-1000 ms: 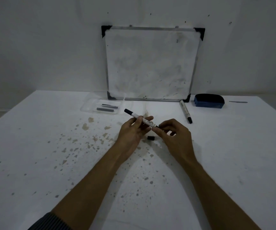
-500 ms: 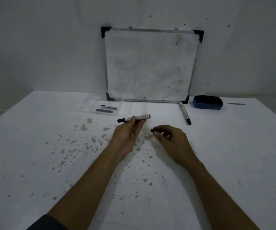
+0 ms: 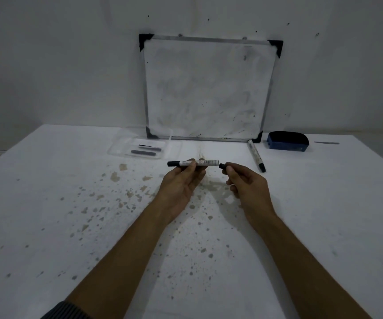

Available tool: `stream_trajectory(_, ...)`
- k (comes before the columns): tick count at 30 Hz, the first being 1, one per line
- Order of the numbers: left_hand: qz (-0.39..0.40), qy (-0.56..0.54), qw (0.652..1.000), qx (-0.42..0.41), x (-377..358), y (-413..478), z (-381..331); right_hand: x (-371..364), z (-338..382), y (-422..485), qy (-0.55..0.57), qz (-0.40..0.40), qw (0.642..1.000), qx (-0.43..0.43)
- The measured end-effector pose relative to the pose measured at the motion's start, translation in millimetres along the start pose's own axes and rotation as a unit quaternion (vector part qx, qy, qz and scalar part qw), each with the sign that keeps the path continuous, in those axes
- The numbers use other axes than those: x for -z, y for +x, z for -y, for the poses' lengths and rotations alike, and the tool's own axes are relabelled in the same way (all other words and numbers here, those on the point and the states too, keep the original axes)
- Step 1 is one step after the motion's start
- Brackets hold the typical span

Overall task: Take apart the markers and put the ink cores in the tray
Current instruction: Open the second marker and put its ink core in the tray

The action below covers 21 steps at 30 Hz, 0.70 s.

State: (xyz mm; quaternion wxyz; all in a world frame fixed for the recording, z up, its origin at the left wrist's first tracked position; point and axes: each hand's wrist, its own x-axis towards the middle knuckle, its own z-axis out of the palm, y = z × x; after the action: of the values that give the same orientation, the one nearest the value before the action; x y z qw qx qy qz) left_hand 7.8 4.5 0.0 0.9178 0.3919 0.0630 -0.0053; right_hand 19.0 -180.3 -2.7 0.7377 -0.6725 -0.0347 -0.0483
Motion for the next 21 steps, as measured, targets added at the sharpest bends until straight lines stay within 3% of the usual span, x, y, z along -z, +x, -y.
stream_trajectory(6,0.019,0.003,1.0,-0.006,1.9,2.0,0.8,-1.6,0.2,-1.1,-0.03,-0.002,0.999,0.018)
stream_trajectory(12,0.018,0.01,1.0,-0.021,1.0,2.2,1.7,-3.6,-1.6,-2.4,-0.128,-0.016,0.987,0.094)
stream_trajectory(21,-0.007,0.038,0.997,-0.068,0.3,0.0,10.0,-1.2,-0.6,-5.3,-0.084,0.019,0.991,0.103)
